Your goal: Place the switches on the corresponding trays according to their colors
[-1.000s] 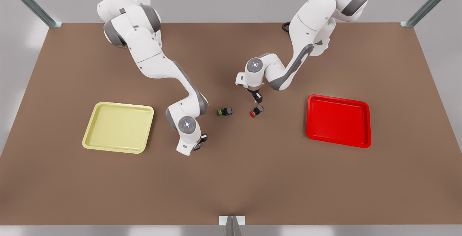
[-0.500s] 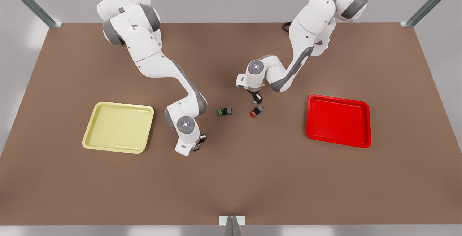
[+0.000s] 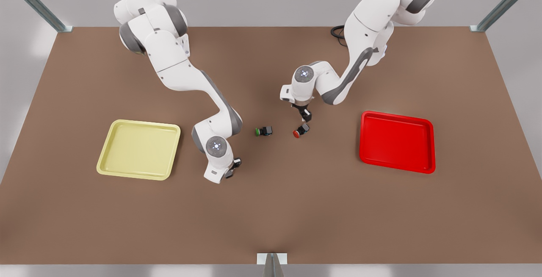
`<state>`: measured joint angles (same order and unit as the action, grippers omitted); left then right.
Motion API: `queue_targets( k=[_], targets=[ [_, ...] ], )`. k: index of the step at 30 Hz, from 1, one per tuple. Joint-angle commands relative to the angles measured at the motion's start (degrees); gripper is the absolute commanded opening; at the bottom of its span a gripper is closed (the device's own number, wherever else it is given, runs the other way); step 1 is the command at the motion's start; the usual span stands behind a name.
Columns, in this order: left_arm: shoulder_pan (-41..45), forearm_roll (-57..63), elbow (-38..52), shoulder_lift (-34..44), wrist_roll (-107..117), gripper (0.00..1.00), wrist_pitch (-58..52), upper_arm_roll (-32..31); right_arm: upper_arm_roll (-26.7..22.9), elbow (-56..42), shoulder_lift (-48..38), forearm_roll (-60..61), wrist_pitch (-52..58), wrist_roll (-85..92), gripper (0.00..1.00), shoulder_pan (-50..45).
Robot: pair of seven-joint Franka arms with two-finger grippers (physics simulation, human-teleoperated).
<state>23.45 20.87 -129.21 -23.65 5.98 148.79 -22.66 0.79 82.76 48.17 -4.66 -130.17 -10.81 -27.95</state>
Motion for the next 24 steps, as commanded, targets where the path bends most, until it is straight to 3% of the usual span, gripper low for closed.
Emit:
queue_targets(
  k=[1,8,9,10,11,16,22,24],
  targets=[
    [0.28,-0.04,0.1,0.0,0.26,0.99,0.0,-0.02,0.0,0.03,-0.09,0.0,0.09,0.0,0.54,0.0],
    [-1.65,0.05,2.82,-0.88,1.41,0.99,-0.08,-0.11,0.0,0.64,-1.5,0.0,0.09,0.44,0.55,1.32],
    [-2.09,0.05,2.82,-0.88,1.32,0.99,-0.08,-0.11,0.0,0.64,-1.41,0.0,0.09,0.35,0.6,1.23],
    [-2.09,0.05,2.21,-0.44,1.32,0.99,-0.08,-0.19,0.0,0.64,-1.32,0.0,0.09,0.18,0.93,1.23],
    [-2.09,0.05,1.07,0.0,1.41,0.99,-0.08,-0.46,0.0,0.64,-1.32,0.0,0.09,0.09,1.0,1.23],
    [-1.91,0.04,-5.35,5.01,1.23,0.99,-0.17,-2.48,0.0,0.64,-0.79,-0.09,-0.53,-0.26,1.0,1.23],
    [-5.25,0.22,-3.24,5.1,-1.67,0.99,-0.08,-2.3,0.0,0.56,-0.27,-0.09,-0.62,-0.35,1.0,1.23],
    [-7.28,0.31,-7.9,7.82,-3.78,0.99,0.35,-2.39,0.0,0.56,0.08,-0.09,-0.7,-0.35,1.0,1.23]
  ],
)
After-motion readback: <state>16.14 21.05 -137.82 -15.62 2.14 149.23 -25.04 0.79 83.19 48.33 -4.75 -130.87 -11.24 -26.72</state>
